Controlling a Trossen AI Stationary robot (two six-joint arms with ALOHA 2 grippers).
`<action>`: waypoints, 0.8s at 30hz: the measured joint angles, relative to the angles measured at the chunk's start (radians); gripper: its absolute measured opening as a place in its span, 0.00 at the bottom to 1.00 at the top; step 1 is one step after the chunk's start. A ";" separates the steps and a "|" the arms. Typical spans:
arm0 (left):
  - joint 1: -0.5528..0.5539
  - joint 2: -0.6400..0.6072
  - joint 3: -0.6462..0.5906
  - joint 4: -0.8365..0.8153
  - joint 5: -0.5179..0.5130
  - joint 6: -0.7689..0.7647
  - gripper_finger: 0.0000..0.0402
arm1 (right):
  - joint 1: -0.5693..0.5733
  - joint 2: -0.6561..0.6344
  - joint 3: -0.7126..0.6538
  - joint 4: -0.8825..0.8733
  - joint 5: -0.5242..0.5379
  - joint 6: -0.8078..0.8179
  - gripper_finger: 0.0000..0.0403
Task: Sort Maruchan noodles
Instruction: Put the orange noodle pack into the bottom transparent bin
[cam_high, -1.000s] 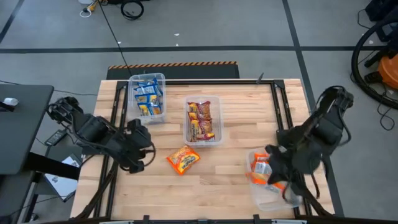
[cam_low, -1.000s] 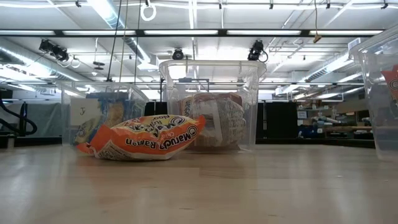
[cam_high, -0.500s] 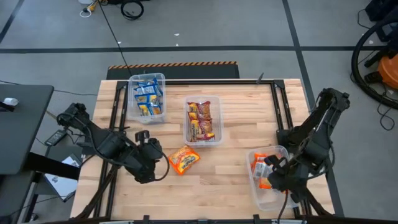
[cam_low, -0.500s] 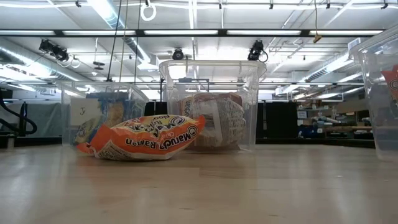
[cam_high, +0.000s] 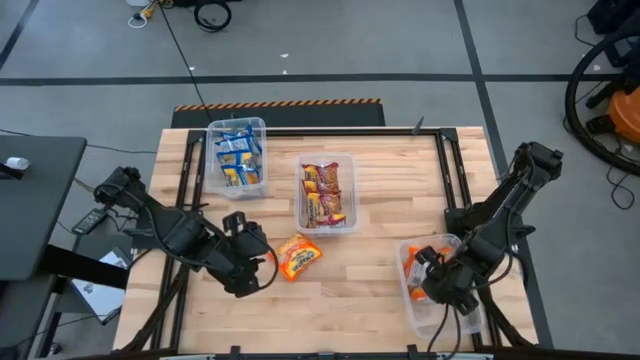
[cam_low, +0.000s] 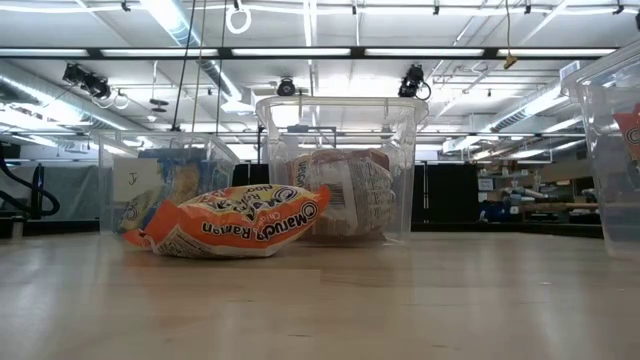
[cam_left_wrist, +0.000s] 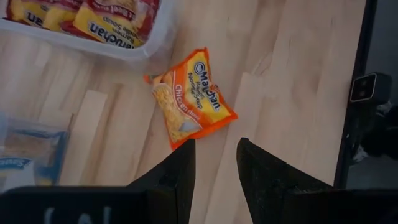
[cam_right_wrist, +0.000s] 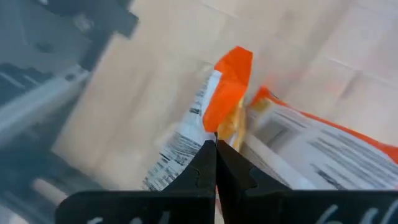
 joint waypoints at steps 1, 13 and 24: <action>0.001 0.003 0.001 0.001 -0.004 0.000 0.31 | -0.003 0.000 0.000 -0.014 0.007 -0.008 0.01; 0.011 0.068 0.000 0.046 -0.040 0.061 0.31 | -0.009 -0.002 0.005 -0.131 0.184 -0.024 0.04; 0.012 0.224 0.000 0.213 -0.037 0.222 0.31 | -0.003 -0.002 0.005 -0.099 0.163 -0.045 0.08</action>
